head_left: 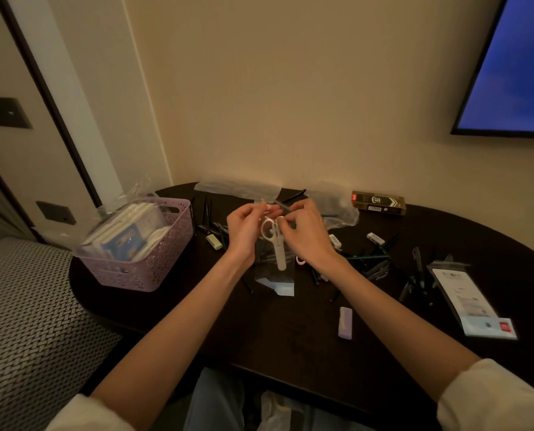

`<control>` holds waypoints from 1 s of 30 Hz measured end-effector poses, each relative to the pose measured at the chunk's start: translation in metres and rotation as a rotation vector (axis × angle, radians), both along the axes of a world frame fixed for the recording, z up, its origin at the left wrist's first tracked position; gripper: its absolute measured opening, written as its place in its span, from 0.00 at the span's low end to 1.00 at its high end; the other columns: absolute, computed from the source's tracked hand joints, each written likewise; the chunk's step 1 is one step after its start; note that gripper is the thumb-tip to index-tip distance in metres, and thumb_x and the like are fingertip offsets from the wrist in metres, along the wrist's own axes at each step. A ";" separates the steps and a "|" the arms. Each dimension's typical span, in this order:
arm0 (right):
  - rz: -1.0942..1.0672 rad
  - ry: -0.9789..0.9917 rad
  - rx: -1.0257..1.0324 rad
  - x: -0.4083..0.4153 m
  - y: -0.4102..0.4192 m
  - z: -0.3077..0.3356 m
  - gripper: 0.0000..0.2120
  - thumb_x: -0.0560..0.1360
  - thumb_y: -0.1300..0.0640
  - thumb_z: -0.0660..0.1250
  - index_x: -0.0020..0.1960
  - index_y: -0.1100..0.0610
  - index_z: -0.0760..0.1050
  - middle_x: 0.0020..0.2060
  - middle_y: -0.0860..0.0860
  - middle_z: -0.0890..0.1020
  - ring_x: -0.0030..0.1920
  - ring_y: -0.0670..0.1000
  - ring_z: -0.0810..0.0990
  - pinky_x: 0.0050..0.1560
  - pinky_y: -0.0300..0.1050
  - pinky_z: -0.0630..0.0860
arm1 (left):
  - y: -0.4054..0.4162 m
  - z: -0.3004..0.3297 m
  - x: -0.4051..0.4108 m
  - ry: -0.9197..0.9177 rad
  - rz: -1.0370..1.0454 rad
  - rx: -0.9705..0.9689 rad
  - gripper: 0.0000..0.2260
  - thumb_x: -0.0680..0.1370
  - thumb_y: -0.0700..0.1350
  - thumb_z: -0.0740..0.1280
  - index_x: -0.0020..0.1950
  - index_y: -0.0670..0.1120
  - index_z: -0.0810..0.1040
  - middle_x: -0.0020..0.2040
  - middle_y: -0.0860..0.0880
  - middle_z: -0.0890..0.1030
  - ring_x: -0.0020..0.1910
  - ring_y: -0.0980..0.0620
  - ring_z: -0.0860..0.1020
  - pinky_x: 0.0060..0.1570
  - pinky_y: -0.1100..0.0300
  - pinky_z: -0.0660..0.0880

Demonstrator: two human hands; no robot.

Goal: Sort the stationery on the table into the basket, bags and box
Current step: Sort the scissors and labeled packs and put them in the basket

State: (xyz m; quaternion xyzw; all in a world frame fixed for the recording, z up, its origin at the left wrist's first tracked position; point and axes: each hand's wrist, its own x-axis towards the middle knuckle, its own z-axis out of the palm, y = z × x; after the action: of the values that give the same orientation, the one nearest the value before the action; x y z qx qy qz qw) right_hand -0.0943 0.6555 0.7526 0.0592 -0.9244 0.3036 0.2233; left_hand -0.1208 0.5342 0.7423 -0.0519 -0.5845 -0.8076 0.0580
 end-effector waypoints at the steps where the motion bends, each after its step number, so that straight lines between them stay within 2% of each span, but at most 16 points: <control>1: 0.005 -0.007 0.036 -0.001 0.001 0.001 0.13 0.78 0.54 0.63 0.48 0.60 0.83 0.57 0.54 0.74 0.58 0.48 0.72 0.49 0.37 0.68 | 0.000 0.000 0.000 0.002 0.003 -0.008 0.11 0.79 0.39 0.65 0.55 0.31 0.78 0.49 0.38 0.84 0.49 0.45 0.84 0.49 0.57 0.80; 4: -0.006 0.008 0.099 -0.004 0.003 0.003 0.13 0.78 0.52 0.63 0.46 0.59 0.82 0.50 0.53 0.77 0.49 0.48 0.76 0.41 0.40 0.71 | 0.001 0.000 0.000 0.018 0.001 -0.015 0.11 0.79 0.38 0.65 0.55 0.31 0.78 0.49 0.38 0.84 0.49 0.45 0.84 0.50 0.56 0.80; 6: -0.009 0.044 0.107 -0.005 0.004 0.003 0.14 0.77 0.52 0.64 0.42 0.59 0.82 0.44 0.53 0.80 0.43 0.48 0.78 0.40 0.43 0.76 | 0.002 0.001 0.000 0.023 -0.003 -0.006 0.11 0.79 0.38 0.64 0.55 0.30 0.78 0.49 0.37 0.84 0.49 0.44 0.84 0.50 0.56 0.80; 8: -0.013 0.069 0.123 -0.005 0.005 0.004 0.13 0.76 0.52 0.65 0.41 0.59 0.82 0.41 0.52 0.81 0.40 0.47 0.78 0.40 0.43 0.76 | 0.003 0.002 0.001 0.027 -0.009 0.000 0.11 0.79 0.38 0.64 0.54 0.30 0.78 0.48 0.38 0.84 0.47 0.45 0.84 0.48 0.57 0.81; 13: -0.009 0.083 0.193 -0.002 0.007 0.006 0.13 0.77 0.51 0.64 0.46 0.60 0.82 0.48 0.53 0.79 0.44 0.49 0.79 0.44 0.45 0.77 | 0.004 0.000 0.001 0.014 -0.016 0.009 0.10 0.79 0.38 0.64 0.54 0.31 0.78 0.48 0.38 0.84 0.48 0.45 0.84 0.48 0.58 0.80; 19: 0.005 0.134 0.213 0.002 0.011 0.012 0.11 0.75 0.50 0.68 0.42 0.57 0.81 0.45 0.51 0.79 0.44 0.50 0.79 0.45 0.47 0.78 | 0.006 -0.002 0.000 0.011 -0.028 0.000 0.10 0.79 0.38 0.65 0.54 0.30 0.78 0.48 0.38 0.84 0.49 0.45 0.83 0.52 0.53 0.80; 22: -0.049 0.160 0.079 0.000 0.014 0.008 0.09 0.74 0.49 0.68 0.41 0.54 0.76 0.39 0.47 0.78 0.40 0.48 0.79 0.42 0.47 0.78 | 0.006 -0.002 -0.001 0.016 -0.038 -0.001 0.11 0.79 0.38 0.65 0.54 0.30 0.78 0.48 0.38 0.83 0.50 0.43 0.83 0.54 0.51 0.80; 24: -0.023 0.158 -0.151 -0.001 0.017 0.003 0.10 0.73 0.49 0.70 0.45 0.54 0.73 0.38 0.47 0.79 0.39 0.46 0.79 0.40 0.45 0.78 | 0.004 -0.001 0.000 0.013 -0.065 0.035 0.11 0.79 0.37 0.65 0.55 0.30 0.77 0.48 0.39 0.83 0.50 0.44 0.83 0.53 0.52 0.80; 27: 0.150 0.033 -0.552 -0.001 0.023 -0.002 0.19 0.72 0.54 0.72 0.57 0.57 0.67 0.44 0.52 0.81 0.45 0.47 0.82 0.47 0.40 0.78 | 0.002 0.000 0.000 0.001 -0.085 0.072 0.10 0.79 0.37 0.64 0.54 0.31 0.77 0.49 0.37 0.83 0.50 0.42 0.83 0.53 0.51 0.80; 30: 0.288 -0.173 -0.691 -0.002 0.031 -0.009 0.20 0.72 0.61 0.72 0.61 0.60 0.70 0.48 0.56 0.83 0.49 0.50 0.83 0.52 0.42 0.78 | 0.000 -0.001 0.000 -0.002 -0.110 0.082 0.08 0.79 0.37 0.65 0.53 0.33 0.78 0.50 0.36 0.82 0.52 0.41 0.83 0.54 0.50 0.80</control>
State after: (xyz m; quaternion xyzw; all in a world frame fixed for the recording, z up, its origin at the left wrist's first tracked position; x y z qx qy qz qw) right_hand -0.0967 0.6868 0.7432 0.0841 -0.7651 0.6294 0.1064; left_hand -0.1212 0.5337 0.7410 -0.0808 -0.5472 -0.8330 0.0151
